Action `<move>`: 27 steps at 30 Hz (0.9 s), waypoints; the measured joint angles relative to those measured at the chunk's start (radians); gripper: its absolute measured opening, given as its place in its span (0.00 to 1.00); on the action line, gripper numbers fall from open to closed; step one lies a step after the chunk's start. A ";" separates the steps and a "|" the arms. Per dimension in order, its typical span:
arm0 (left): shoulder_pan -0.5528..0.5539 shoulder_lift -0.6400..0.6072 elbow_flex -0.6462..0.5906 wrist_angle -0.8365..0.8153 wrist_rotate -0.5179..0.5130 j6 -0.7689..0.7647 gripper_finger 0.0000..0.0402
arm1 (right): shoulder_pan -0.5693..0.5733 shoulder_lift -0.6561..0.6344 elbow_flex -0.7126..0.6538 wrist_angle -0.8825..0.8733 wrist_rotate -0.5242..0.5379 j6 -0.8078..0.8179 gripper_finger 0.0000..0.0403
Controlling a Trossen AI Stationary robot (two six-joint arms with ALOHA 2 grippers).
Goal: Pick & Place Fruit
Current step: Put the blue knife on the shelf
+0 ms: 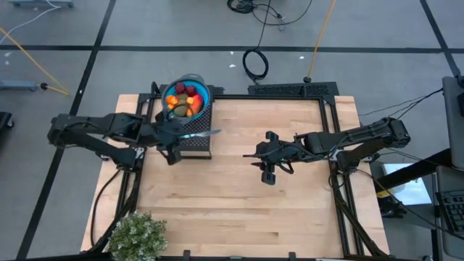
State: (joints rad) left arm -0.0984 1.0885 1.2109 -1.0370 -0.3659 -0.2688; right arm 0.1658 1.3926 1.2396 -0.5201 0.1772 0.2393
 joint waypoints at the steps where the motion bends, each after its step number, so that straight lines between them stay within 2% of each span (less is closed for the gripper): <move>1: -0.001 -0.021 -0.033 0.027 0.003 -0.005 0.10 | 0.000 0.000 0.000 0.000 0.000 0.011 0.31; 7: -0.003 -0.123 -0.200 0.122 0.022 -0.002 0.16 | 0.000 0.000 0.000 0.000 0.000 0.037 0.31; 11: -0.002 -0.174 -0.271 0.159 0.050 0.024 0.13 | 0.000 0.000 0.000 0.000 0.000 0.037 0.31; 15: 0.009 -0.221 -0.335 0.173 0.011 0.076 0.09 | 0.000 0.000 0.000 0.014 0.000 0.078 0.31; 17: 0.032 -0.236 -0.345 0.172 0.006 0.077 0.07 | 0.000 0.000 0.000 0.027 0.000 0.089 0.31; 20: 0.056 -0.262 -0.345 0.174 0.054 0.083 0.04 | 0.000 0.000 0.000 0.046 0.000 0.093 0.31; 27: 0.056 -0.287 -0.345 0.175 0.104 0.086 0.01 | 0.000 0.000 0.000 0.068 0.000 0.097 0.31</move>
State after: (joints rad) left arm -0.0422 0.8013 0.8658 -0.8619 -0.2616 -0.1828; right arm 0.1658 1.3930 1.2400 -0.4516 0.1776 0.3367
